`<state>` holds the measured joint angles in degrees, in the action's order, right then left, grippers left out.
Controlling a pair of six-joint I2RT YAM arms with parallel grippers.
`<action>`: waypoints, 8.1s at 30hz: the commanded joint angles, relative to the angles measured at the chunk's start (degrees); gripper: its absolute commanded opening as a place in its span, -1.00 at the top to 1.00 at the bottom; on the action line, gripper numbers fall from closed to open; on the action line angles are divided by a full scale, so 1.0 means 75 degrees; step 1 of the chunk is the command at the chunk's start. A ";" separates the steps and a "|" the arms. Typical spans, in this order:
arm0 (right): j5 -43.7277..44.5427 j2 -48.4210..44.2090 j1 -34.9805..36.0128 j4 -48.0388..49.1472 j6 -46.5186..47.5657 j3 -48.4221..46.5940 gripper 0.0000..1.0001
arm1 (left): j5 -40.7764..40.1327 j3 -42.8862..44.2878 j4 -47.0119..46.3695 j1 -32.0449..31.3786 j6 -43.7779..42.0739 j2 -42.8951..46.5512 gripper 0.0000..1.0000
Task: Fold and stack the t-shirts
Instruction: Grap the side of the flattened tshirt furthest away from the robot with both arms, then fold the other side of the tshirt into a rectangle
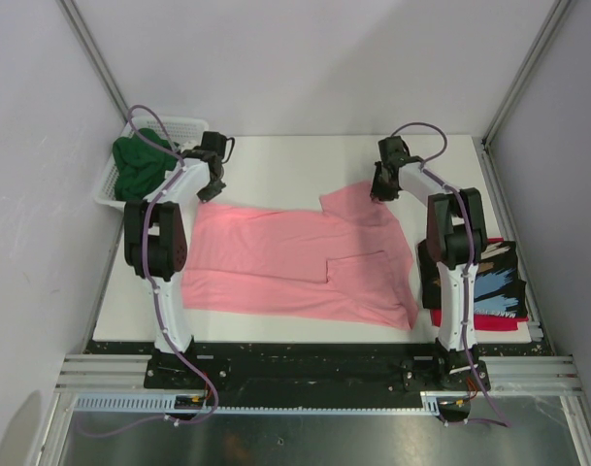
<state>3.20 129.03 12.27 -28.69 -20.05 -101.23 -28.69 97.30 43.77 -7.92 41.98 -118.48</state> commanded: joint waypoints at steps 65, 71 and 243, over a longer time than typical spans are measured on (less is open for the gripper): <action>0.1100 -0.8335 0.0971 -0.1321 -0.2158 0.7139 1.00 | 0.0782 -0.4637 -0.1812 0.0748 -0.0743 0.3580 1.00; 0.0998 -0.8282 0.1027 -0.1059 -0.2311 0.7521 1.00 | 0.0935 -0.4888 -0.1817 0.0784 -0.0668 0.3571 1.00; 0.0168 -0.7282 0.0297 0.0238 -0.2377 0.8130 0.87 | 0.6008 -0.2380 -0.3556 -0.5215 -0.1878 0.0975 1.00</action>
<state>4.03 77.08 14.15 -25.91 -37.56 -40.21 15.70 80.42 17.87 -46.39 27.99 -115.37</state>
